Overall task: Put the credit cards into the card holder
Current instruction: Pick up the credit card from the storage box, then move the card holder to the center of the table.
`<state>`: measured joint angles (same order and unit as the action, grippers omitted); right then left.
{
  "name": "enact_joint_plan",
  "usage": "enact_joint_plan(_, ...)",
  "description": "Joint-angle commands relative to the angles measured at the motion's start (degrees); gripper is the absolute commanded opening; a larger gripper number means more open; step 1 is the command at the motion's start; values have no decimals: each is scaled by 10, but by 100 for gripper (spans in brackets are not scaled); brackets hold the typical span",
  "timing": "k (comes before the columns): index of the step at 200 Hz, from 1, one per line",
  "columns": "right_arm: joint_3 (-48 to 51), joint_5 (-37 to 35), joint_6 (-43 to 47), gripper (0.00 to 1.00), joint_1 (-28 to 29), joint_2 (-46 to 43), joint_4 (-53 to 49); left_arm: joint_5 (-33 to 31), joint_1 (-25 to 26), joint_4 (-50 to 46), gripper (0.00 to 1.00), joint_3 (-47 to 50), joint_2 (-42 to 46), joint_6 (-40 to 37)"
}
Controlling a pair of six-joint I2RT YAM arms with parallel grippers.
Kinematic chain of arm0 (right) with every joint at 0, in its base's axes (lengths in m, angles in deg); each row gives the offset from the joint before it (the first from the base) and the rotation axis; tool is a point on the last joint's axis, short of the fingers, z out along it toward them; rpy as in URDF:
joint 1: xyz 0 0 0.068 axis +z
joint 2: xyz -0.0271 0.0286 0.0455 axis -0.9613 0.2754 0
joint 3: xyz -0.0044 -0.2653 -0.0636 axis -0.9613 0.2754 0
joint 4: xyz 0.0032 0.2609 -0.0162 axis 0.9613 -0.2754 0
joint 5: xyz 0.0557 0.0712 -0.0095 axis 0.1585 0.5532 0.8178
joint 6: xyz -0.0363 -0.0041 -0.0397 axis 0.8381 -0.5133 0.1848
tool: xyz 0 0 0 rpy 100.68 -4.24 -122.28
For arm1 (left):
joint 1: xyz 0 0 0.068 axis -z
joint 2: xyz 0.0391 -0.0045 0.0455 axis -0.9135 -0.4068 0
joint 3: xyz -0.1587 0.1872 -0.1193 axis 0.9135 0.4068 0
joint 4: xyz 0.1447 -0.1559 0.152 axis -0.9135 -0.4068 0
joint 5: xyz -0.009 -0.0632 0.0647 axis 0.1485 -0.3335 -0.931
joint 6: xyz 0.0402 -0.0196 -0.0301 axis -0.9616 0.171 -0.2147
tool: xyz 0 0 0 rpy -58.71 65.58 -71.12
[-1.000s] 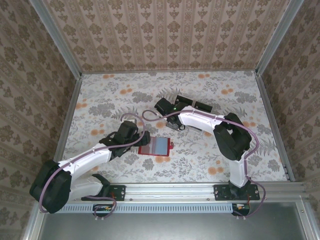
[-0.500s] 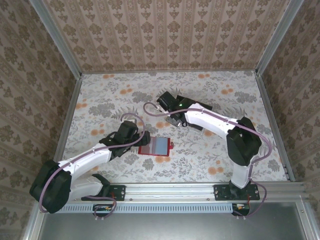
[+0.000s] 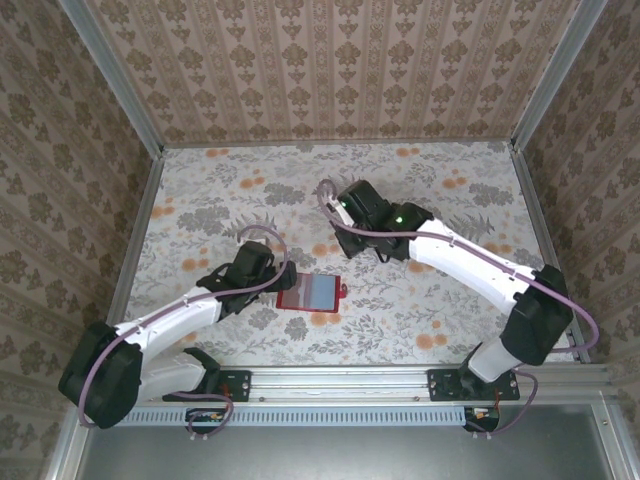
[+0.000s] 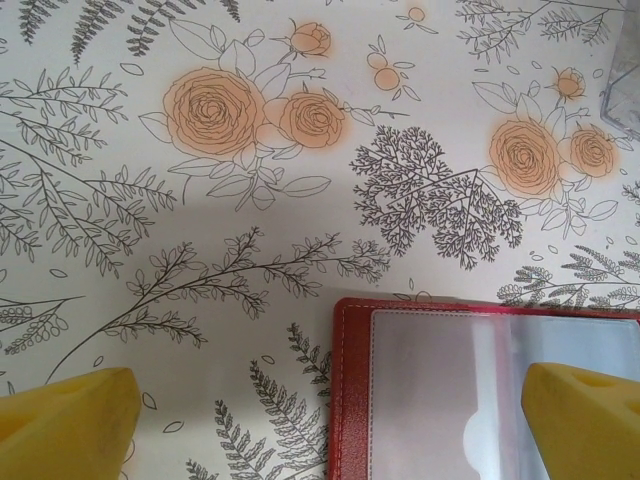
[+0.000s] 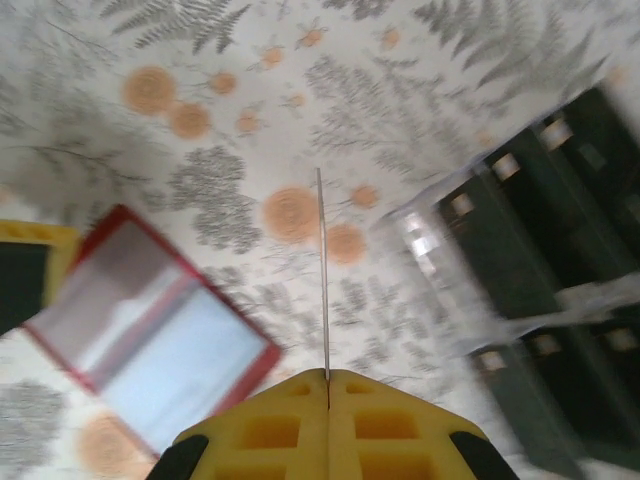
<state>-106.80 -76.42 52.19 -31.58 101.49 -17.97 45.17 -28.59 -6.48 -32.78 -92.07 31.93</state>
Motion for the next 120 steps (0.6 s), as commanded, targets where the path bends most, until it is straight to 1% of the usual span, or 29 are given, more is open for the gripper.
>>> enact_joint_plan(1,69,111,-153,0,4,-19,93,-7,-4,-13,100,17,16,-2)
enact_joint_plan(30,168,176,-285,0,5,-25,224,-7,-4,-17,100,28,29,1)
enact_joint_plan(55,225,195,-366,0,13,-16,317,-10,-5,-26,100,35,42,2)
enact_joint_plan(94,271,198,-440,0,25,16,400,-12,-5,-29,100,43,54,5)
enact_joint_plan(120,270,194,-463,0,36,41,419,-11,-5,-28,100,45,54,7)
